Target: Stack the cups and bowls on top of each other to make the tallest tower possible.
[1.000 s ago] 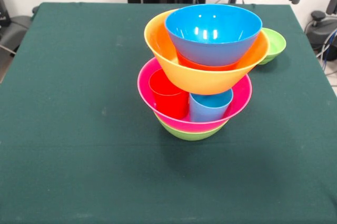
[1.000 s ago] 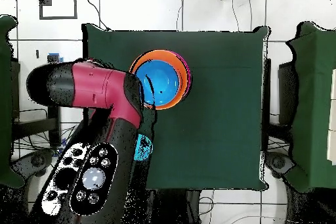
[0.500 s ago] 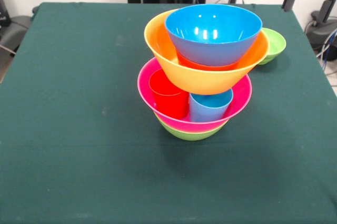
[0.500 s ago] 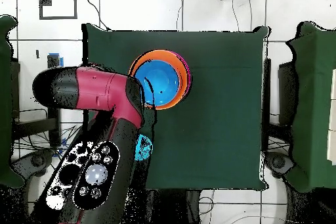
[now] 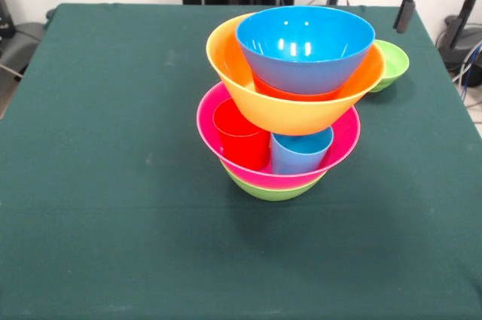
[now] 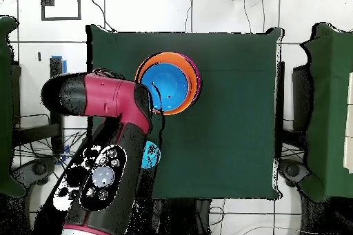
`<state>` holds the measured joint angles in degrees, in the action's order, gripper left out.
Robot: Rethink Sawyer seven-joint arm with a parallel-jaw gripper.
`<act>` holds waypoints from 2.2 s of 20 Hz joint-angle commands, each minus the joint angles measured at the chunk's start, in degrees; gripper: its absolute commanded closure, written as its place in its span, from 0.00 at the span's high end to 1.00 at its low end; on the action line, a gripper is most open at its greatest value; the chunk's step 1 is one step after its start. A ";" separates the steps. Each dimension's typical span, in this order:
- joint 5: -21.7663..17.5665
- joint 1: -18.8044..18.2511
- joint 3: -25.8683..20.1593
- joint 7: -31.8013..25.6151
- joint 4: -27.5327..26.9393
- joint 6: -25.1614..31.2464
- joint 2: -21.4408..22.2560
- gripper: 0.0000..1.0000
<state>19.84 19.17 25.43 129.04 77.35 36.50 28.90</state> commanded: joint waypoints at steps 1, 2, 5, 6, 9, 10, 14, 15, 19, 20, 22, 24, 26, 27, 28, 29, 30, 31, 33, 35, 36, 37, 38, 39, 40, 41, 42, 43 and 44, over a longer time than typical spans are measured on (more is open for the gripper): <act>-2.46 0.39 -7.09 5.98 5.87 -2.87 -4.80 1.00; -2.55 0.65 -6.76 6.35 5.86 -3.13 -5.09 1.00; -2.90 0.88 -6.16 6.53 5.75 -3.92 -5.97 1.00; -2.88 0.70 -6.37 6.35 5.93 -4.43 -6.23 1.00; -2.80 0.15 -7.19 5.82 6.67 -6.17 -6.94 1.00; -2.76 0.11 -7.32 5.79 6.86 -6.48 -7.08 1.00; -2.48 0.09 -7.89 5.74 8.19 -7.37 -6.99 1.00; -2.44 0.12 -7.82 5.74 8.28 -7.17 -6.98 1.00; -2.30 0.50 -7.51 5.74 9.09 -5.98 -6.53 1.00; -2.15 0.32 -7.82 5.48 9.42 -5.58 -6.27 1.00; -2.09 0.04 -8.32 4.98 10.16 -5.40 -5.89 1.00; -2.08 0.07 -8.46 4.92 10.77 -5.52 -5.61 1.00; -2.04 0.19 -8.42 5.04 10.98 -5.34 -5.52 1.00; -1.99 0.07 -8.53 5.02 10.97 -5.39 -5.66 1.00; -1.86 0.03 -8.73 5.14 11.08 -5.67 -5.87 1.00; -1.79 -0.04 -8.88 5.17 11.29 -5.96 -5.91 1.00; -1.52 -0.22 -9.37 5.12 11.53 -6.01 -5.83 1.00; -1.25 -0.40 -9.86 5.07 11.77 -6.06 -5.76 1.00; -0.96 -0.29 -10.14 5.38 11.91 -6.12 -5.76 1.00; -0.76 -0.23 -10.43 5.61 12.27 -6.36 -5.68 1.00; -0.72 -0.23 -10.51 5.65 12.30 -6.38 -5.72 1.00; -0.69 -0.30 -10.68 5.61 12.42 -6.52 -5.71 1.00; -0.62 -0.53 -11.04 5.45 12.50 -6.87 -5.84 1.00; -0.50 -0.54 -11.53 5.45 12.82 -7.54 -5.95 1.00; -0.38 -0.70 -12.00 5.37 12.84 -8.09 -6.18 1.00; -0.25 -0.77 -12.34 5.38 12.84 -8.42 -6.26 1.00; -0.10 -0.74 -12.65 5.49 12.79 -8.65 -6.35 1.00; 0.04 -0.61 -12.78 5.75 12.68 -8.62 -6.37 1.00; 0.21 -0.43 -12.93 6.09 12.71 -8.61 -6.32 1.00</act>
<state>19.66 19.08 21.33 129.04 87.03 31.33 23.86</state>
